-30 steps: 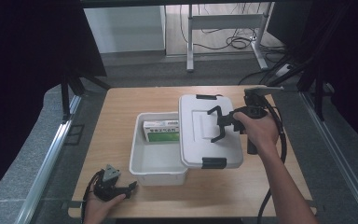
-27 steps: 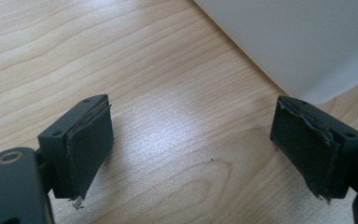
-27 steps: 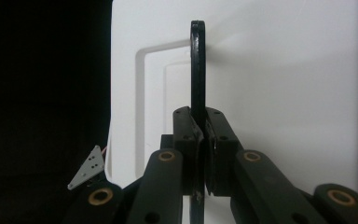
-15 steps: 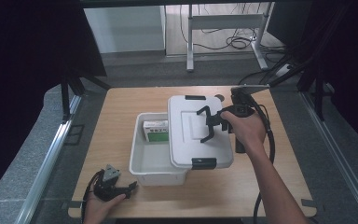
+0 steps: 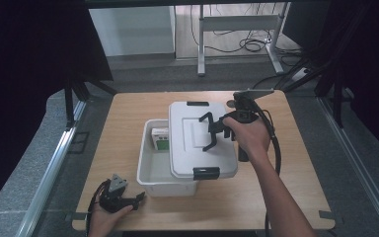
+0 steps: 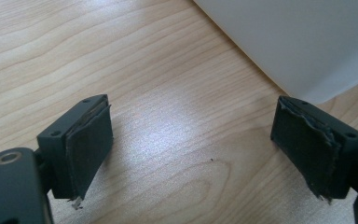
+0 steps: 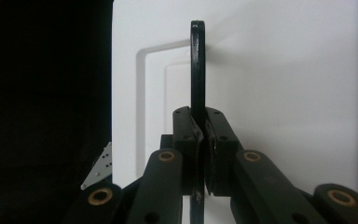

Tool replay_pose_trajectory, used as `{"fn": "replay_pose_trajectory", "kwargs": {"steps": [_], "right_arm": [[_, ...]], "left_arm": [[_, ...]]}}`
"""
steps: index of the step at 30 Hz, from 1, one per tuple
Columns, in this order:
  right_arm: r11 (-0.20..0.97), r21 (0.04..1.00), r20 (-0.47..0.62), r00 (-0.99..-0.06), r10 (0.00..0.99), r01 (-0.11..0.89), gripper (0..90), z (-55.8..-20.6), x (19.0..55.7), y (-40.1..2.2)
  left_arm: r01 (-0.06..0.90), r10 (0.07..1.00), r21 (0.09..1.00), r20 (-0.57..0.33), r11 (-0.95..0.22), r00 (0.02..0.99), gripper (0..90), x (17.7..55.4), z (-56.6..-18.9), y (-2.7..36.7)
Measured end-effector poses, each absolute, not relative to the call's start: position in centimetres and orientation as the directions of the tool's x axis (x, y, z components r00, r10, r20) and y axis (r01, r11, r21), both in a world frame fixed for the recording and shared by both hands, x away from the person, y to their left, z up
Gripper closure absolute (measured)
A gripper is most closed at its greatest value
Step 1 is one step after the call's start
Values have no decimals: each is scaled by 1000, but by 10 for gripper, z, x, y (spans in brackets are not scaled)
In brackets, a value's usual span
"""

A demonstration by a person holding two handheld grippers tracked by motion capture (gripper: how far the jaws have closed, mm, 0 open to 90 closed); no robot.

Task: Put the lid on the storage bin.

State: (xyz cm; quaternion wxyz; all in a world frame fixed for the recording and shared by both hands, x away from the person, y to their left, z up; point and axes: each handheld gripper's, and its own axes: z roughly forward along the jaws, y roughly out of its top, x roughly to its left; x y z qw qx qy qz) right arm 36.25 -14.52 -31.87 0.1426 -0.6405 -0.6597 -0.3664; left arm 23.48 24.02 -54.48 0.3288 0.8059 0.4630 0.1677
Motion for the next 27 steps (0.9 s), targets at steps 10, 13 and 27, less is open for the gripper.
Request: {"fn": "replay_pose_trajectory", "kwargs": {"steps": [10,13,27], "right_arm": [[-75,287,662,-141,736,955,846,-318,363,-120],[-73,286,658,-141,739,956,846,-319,364,-116],[-50,242,660,-126,741,969,845,-327,367,-80]], "left_arm": [[636,857,685,-35,-354,515,128,235,-545,240],[635,857,686,-34,-354,514,128,235,-545,240],[635,856,686,-34,-356,516,128,235,-545,240]]}}
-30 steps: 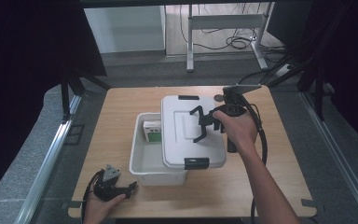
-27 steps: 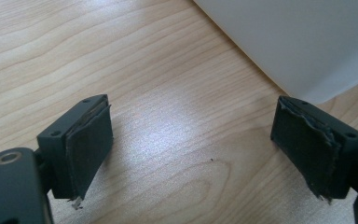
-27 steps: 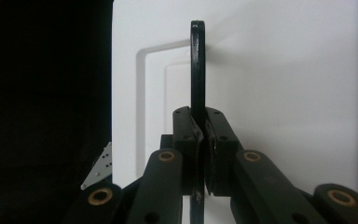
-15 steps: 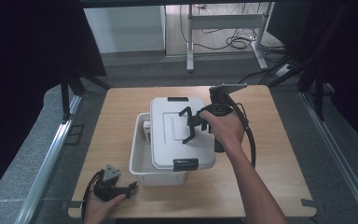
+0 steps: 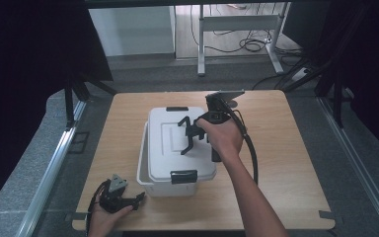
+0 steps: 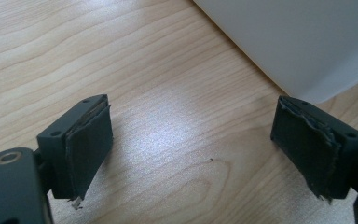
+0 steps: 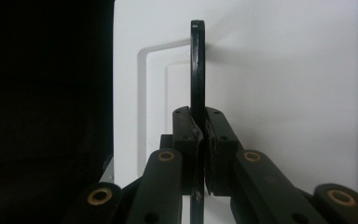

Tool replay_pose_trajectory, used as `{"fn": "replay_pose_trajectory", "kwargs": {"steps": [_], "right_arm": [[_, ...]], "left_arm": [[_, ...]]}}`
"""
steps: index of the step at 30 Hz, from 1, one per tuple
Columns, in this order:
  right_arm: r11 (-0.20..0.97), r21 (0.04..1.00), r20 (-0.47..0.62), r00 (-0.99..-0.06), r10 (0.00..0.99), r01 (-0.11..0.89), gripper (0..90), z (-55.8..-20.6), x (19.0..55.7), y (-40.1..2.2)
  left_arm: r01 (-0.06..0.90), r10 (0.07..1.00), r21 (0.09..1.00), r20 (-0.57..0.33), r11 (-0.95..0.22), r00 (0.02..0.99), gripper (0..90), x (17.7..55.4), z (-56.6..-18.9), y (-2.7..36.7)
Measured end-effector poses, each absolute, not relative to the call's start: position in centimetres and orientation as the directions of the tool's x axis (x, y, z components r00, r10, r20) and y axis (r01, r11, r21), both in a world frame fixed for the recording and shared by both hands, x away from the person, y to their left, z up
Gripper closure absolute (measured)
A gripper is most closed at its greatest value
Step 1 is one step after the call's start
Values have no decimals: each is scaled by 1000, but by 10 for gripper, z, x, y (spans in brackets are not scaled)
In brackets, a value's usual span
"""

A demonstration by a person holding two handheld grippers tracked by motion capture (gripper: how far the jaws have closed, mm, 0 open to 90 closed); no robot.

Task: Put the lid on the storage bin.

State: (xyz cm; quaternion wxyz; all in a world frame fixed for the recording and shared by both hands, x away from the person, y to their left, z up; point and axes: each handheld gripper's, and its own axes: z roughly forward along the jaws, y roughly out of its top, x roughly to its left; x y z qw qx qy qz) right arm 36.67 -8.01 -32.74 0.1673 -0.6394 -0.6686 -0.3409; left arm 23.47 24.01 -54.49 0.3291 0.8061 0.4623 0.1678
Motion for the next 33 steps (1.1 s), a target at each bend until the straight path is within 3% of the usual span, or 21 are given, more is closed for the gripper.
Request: {"fn": "replay_pose_trajectory", "kwargs": {"steps": [33], "right_arm": [[-110,188,610,-29,792,976,843,-353,373,-36]], "left_arm": [[634,855,686,-34,-357,518,125,235,-545,240]]}}
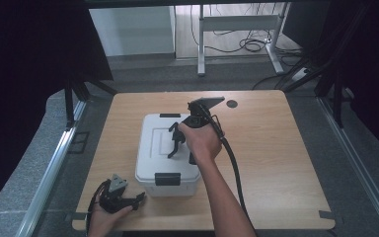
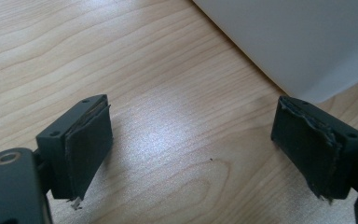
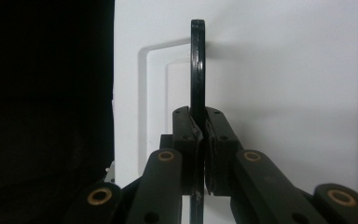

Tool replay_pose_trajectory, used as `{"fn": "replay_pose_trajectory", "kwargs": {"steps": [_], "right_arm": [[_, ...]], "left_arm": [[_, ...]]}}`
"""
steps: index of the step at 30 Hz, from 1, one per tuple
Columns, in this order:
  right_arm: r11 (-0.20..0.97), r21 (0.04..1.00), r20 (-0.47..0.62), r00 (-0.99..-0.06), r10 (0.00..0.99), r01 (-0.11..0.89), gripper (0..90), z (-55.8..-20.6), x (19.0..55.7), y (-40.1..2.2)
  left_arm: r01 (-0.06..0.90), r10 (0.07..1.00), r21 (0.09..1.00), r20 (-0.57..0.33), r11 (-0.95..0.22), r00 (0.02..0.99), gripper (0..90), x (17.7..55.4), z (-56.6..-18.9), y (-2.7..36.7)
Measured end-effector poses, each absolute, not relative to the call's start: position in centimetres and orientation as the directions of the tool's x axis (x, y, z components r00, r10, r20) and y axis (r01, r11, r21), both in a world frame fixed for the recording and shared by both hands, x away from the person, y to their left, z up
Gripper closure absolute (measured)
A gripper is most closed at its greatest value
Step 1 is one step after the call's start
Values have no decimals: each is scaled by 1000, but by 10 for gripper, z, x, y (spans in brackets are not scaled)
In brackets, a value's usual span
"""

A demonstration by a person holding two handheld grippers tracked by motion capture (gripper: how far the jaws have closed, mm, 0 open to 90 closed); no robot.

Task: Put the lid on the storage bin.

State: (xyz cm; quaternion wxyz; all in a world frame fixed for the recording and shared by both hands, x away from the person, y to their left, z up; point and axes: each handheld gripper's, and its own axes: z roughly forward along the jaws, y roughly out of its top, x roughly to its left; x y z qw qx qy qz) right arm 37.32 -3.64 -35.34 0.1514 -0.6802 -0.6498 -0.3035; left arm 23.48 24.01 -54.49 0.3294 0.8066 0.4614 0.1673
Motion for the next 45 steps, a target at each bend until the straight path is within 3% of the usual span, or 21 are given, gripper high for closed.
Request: {"fn": "replay_pose_trajectory", "kwargs": {"steps": [13,18,25,36,45], "right_arm": [[-100,184,626,-38,779,978,832,-368,373,-36],[-76,209,629,-74,774,975,778,-366,373,-37],[-66,367,631,-196,751,928,565,-354,366,-56],[-26,520,596,-340,728,854,422,-357,357,-96],[0,629,542,-439,717,777,415,-364,342,-123]], "left_arm": [[633,852,685,-34,-360,522,124,235,-545,240],[633,852,685,-35,-360,522,124,235,-545,240],[633,851,684,-34,-362,524,124,235,-545,241],[633,851,683,-33,-364,525,123,235,-545,241],[633,851,683,-33,-364,524,121,235,-545,240]]}}
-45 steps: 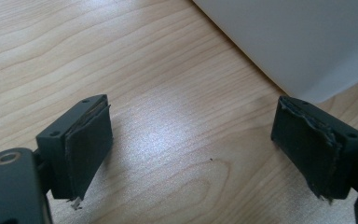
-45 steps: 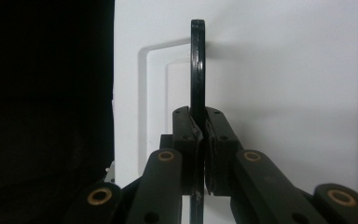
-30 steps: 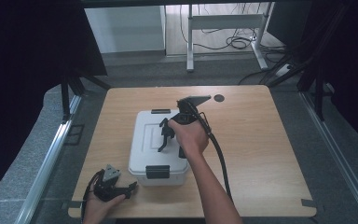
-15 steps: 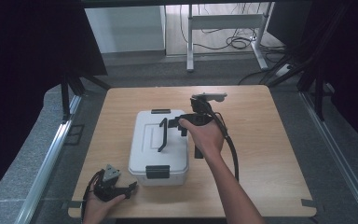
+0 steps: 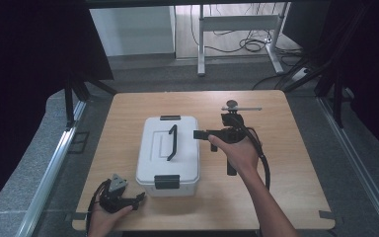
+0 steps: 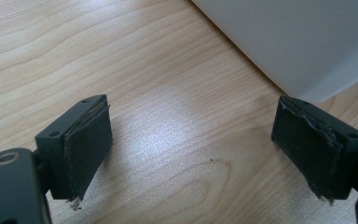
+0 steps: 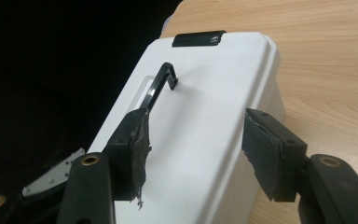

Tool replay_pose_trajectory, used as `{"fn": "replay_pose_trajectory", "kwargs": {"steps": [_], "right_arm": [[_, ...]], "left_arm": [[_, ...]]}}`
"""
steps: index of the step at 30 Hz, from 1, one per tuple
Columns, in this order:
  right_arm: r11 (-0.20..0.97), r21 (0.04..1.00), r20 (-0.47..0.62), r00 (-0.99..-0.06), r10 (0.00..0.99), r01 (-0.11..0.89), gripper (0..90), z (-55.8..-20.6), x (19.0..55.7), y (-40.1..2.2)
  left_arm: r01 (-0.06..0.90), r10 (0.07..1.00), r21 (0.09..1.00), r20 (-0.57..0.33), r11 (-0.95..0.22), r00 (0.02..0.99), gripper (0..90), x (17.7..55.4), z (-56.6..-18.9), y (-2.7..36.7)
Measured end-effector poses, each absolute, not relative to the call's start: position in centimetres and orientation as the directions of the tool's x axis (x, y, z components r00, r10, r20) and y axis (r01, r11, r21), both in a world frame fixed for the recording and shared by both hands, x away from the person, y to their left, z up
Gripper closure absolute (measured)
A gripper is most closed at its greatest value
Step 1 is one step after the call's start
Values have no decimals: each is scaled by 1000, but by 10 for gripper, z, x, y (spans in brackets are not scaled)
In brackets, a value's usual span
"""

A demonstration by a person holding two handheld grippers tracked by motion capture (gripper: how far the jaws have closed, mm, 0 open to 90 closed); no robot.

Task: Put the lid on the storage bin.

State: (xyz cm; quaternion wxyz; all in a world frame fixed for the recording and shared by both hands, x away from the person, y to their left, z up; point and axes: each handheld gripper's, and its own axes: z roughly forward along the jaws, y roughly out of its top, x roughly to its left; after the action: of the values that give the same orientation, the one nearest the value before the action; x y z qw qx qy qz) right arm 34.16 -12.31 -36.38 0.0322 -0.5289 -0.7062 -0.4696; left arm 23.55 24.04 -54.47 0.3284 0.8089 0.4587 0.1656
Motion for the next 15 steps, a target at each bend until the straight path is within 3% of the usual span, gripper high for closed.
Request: {"fn": "replay_pose_trajectory", "kwargs": {"steps": [15], "right_arm": [[-32,652,558,-450,698,758,411,-395,320,-180]], "left_arm": [[633,851,685,-35,-362,524,120,236,-545,240]]}}
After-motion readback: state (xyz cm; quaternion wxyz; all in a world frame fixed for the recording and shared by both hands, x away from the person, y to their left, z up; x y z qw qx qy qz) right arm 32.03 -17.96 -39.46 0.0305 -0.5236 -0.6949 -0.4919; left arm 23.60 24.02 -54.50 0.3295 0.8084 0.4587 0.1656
